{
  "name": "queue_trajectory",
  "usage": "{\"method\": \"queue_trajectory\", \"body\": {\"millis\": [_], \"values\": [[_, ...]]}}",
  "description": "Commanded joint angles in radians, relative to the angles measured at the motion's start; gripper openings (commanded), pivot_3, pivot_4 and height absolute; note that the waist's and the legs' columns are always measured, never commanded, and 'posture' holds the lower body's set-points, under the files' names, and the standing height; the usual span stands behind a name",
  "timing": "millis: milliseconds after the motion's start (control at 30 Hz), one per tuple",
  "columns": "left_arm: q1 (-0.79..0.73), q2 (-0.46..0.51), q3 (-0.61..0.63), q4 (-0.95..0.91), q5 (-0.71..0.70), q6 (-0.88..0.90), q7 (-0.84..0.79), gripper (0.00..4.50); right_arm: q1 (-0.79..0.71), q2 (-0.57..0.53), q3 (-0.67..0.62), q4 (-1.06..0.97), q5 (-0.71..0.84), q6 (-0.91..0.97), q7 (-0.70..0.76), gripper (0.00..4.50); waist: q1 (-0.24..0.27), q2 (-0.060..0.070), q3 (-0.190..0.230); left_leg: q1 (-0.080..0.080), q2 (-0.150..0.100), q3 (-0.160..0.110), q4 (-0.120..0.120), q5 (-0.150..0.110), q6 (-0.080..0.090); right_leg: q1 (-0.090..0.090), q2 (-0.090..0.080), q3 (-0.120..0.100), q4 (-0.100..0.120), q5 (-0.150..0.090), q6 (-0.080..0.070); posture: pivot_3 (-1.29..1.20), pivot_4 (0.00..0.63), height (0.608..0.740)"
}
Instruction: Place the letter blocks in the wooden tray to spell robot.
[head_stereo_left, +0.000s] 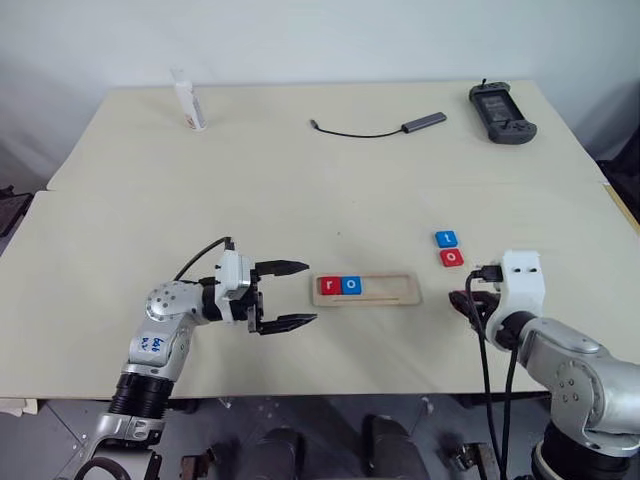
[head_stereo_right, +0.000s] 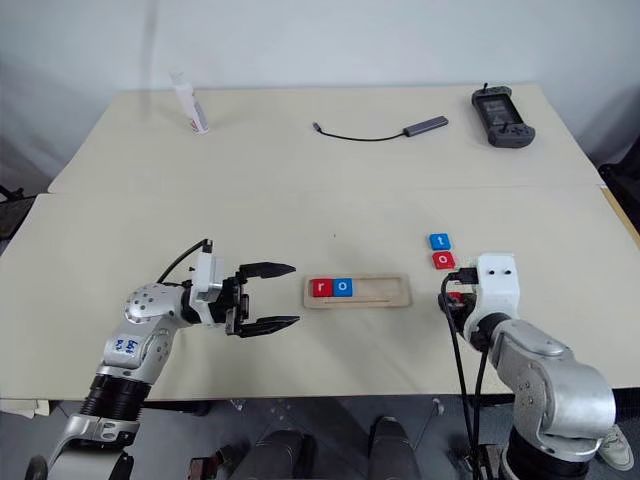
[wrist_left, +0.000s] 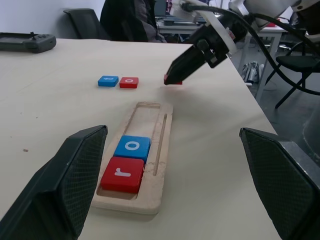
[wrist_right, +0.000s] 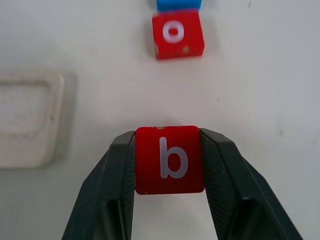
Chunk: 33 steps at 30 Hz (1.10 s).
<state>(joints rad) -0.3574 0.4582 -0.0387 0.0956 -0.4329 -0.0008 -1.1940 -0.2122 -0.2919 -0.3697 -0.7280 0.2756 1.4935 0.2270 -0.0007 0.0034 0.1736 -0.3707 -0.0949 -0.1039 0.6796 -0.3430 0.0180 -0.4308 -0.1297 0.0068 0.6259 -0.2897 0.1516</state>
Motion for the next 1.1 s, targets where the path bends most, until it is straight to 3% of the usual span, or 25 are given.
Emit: {"method": "queue_trajectory", "body": {"millis": [33,167,367,467,633,733,800,933,1100], "values": [[-0.015,0.012,0.021,-0.006,-0.001,-0.018,0.0,4.5,-0.015,-0.006,-0.01,0.007,-0.001,-0.048,-0.006,2.99,0.0,0.0,0.0,0.0,0.0,0.0,0.0,0.0,0.0,0.0,0.0,0.0,0.0,0.0,0.0,0.0,0.15,0.74],[0.003,0.014,0.023,-0.024,0.0,-0.019,0.013,4.5,-0.046,-0.083,-0.031,0.033,0.038,-0.054,0.058,4.42,0.0,0.0,0.0,0.0,0.0,0.0,0.0,0.0,0.0,0.0,0.0,0.0,0.0,0.0,0.0,0.0,0.15,0.74],[0.02,0.016,0.026,-0.047,-0.001,-0.023,0.035,4.5,-0.054,-0.352,-0.029,0.112,0.164,-0.181,0.323,4.47,0.001,0.0,0.0,0.0,0.0,0.0,-0.001,0.0,0.0,0.001,0.0,-0.001,-0.004,0.0,0.0,0.0,0.15,0.74],[0.032,0.023,0.028,-0.057,-0.003,-0.025,0.036,4.5,-0.036,-0.496,0.012,0.246,0.162,-0.408,0.5,4.47,0.001,0.0,0.0,0.0,0.0,0.0,-0.001,0.0,0.001,0.002,0.0,-0.001,-0.005,0.0,0.0,0.0,0.15,0.74],[0.045,0.037,0.034,-0.086,-0.007,-0.012,0.04,4.5,-0.056,-0.629,0.098,0.513,0.135,-0.836,0.83,4.47,0.0,-0.001,0.001,0.001,0.001,0.001,-0.001,-0.001,0.001,0.002,0.0,-0.001,-0.005,0.0,0.0,0.0,0.15,0.74],[0.078,0.054,0.038,-0.128,-0.017,0.007,0.039,4.5,-0.076,-0.714,0.233,0.717,0.004,-1.135,0.981,4.47,-0.001,-0.001,0.001,0.001,0.001,0.001,-0.001,-0.001,0.001,0.002,0.0,-0.001,-0.005,0.0,0.0,0.0,0.15,0.74],[0.093,0.062,0.04,-0.152,-0.022,0.018,0.04,4.5,-0.103,-0.726,0.289,0.824,-0.034,-1.279,1.055,4.47,-0.001,-0.001,0.001,0.001,0.001,0.002,-0.001,-0.001,0.001,0.002,0.0,-0.001,-0.005,0.0,0.0,0.0,0.15,0.74],[0.107,0.071,0.041,-0.184,-0.028,0.036,0.045,4.5,-0.184,-0.702,0.365,0.964,-0.054,-1.357,1.144,4.47,-0.001,-0.001,0.001,0.001,0.001,0.001,0.0,-0.001,0.001,0.002,0.0,-0.001,-0.005,0.0,0.0,0.0,0.15,0.74],[0.113,0.076,0.043,-0.206,-0.03,0.047,0.049,4.5,-0.239,-0.649,0.412,1.044,-0.091,-1.385,1.122,4.47,0.0,-0.001,0.001,0.001,0.002,0.001,0.0,-0.001,0.001,0.002,0.0,-0.001,-0.006,0.0,0.0,0.0,0.15,0.74]]}}
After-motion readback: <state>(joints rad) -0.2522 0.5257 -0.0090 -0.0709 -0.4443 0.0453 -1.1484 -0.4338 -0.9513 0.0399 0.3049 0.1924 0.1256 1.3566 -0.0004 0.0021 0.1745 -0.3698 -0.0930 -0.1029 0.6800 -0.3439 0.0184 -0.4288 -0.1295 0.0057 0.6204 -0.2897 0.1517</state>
